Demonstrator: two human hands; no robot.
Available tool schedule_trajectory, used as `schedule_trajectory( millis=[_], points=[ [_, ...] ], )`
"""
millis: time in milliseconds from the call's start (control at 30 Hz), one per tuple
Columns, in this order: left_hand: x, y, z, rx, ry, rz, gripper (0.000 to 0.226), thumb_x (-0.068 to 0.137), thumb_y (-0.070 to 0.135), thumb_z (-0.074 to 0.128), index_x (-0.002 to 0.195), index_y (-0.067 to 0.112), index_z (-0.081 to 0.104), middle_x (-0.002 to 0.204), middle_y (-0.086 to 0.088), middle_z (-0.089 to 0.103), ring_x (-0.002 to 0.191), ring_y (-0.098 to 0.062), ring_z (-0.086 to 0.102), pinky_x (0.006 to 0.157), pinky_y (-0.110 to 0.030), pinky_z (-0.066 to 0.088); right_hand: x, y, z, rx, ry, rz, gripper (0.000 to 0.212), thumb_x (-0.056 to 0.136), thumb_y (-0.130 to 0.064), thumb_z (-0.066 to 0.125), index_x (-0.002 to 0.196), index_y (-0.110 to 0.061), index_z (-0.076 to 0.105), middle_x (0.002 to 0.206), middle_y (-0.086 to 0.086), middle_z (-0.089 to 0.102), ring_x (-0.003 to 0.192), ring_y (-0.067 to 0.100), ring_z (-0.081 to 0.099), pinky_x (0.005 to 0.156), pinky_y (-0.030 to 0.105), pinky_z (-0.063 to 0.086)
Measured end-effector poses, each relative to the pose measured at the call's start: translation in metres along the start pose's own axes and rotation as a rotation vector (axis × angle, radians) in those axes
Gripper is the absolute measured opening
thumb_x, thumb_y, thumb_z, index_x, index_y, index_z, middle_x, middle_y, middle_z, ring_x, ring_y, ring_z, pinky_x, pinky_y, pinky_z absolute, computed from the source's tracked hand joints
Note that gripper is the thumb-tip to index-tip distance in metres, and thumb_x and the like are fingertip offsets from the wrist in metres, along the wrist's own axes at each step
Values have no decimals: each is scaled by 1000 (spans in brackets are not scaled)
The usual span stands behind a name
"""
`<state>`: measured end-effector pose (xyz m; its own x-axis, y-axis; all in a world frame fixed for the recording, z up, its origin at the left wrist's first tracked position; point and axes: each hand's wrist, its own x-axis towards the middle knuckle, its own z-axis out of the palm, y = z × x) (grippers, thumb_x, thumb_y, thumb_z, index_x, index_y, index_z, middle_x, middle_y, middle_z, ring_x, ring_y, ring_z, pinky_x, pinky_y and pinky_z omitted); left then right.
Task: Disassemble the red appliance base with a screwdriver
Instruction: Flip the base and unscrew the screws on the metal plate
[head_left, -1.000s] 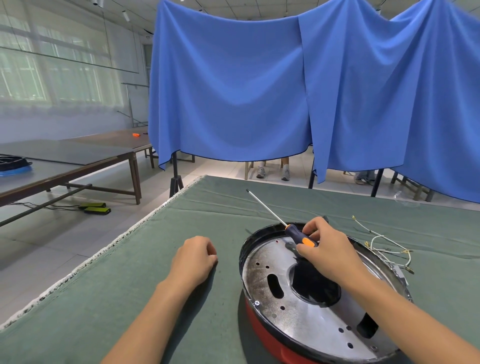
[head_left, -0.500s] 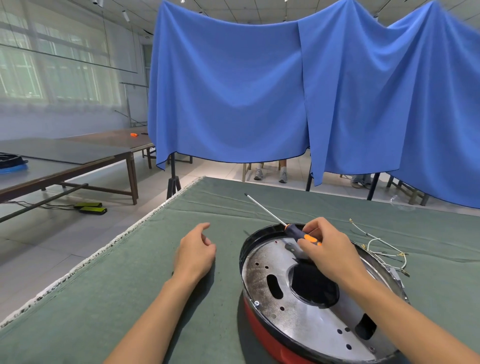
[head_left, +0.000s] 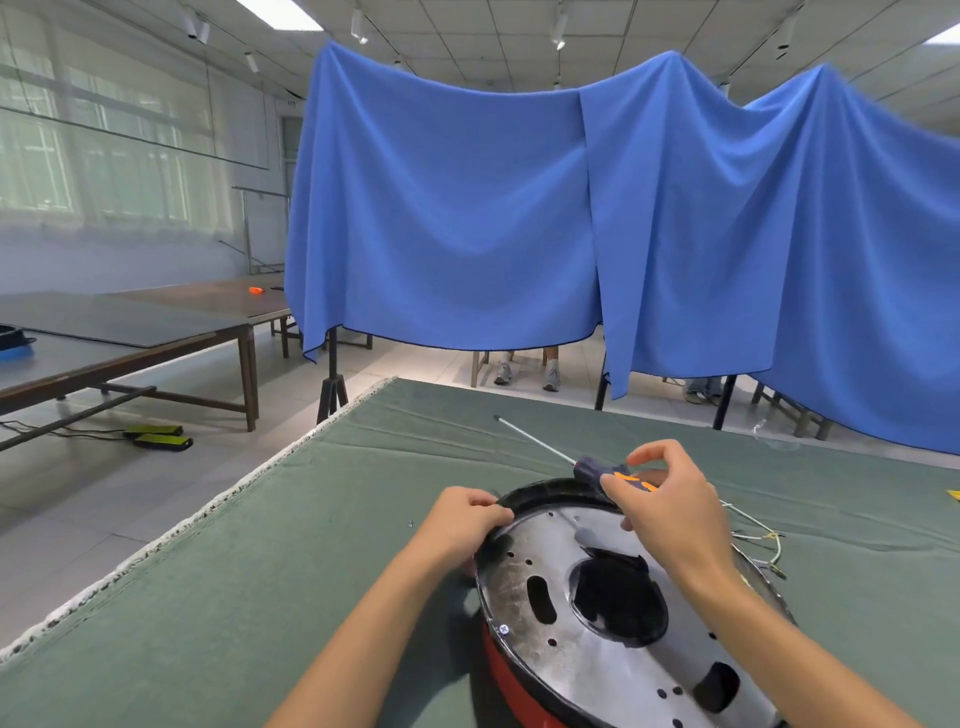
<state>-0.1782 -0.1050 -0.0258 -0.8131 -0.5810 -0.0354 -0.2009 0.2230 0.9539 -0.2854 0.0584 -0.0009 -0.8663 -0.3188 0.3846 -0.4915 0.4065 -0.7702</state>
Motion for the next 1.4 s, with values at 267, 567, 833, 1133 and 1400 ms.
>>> schedule_trajectory(
  millis=[267,567,833,1133,1400],
  points=[
    [-1,-3,-3,104,79,42,13,79,0,56,73,1,68,68,-16,58,65,-22,50,64,-34,45,14,-11,-7,659,-192,361,13,81,8,64,80,-3,57,83,13,58,57,24,59,51,27,59],
    [-5,-2,-5,132,175,66,19,78,1,57,79,10,74,78,-11,72,84,-30,66,79,-39,54,20,-44,-25,813,73,-15,16,79,-3,72,85,-14,61,73,2,68,56,17,62,49,21,50],
    [-12,5,0,86,3,-185,23,86,8,45,63,13,43,63,-9,44,59,-20,40,57,-25,31,-2,-43,-22,626,228,-199,14,83,-13,71,80,-11,57,59,-1,65,47,17,62,41,24,47],
    [-30,23,-3,-288,-54,-223,15,88,11,45,75,8,51,57,-10,46,45,-19,42,46,-22,36,-5,-47,-28,753,328,-147,15,88,-14,65,77,-14,54,58,-2,66,45,24,65,37,24,47],
    [-38,16,-36,-227,49,-273,5,74,10,41,73,15,42,65,-3,37,53,-19,33,48,-22,34,-6,-44,-17,720,310,-148,14,88,-18,66,79,-17,55,65,2,70,47,26,66,38,28,51]
  ],
)
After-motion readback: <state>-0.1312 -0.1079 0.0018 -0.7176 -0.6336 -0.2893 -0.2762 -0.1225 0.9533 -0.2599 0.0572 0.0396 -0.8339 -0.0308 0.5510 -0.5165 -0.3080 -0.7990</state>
